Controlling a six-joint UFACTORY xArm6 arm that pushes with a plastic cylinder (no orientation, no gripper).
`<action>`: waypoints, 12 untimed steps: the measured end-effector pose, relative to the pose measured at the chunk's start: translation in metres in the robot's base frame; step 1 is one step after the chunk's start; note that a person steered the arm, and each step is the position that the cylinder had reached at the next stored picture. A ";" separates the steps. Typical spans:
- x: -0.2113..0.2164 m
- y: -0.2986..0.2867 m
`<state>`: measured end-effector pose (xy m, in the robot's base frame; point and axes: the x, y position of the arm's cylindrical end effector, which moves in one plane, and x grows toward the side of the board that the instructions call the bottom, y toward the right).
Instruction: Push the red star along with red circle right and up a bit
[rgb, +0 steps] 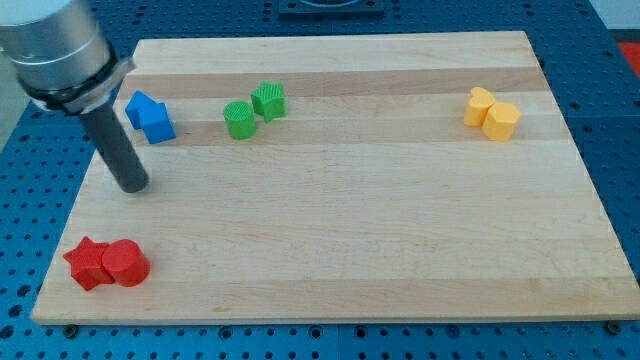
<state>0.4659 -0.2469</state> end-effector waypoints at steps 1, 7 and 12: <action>0.012 -0.023; 0.097 -0.058; 0.117 -0.004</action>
<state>0.5826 -0.2505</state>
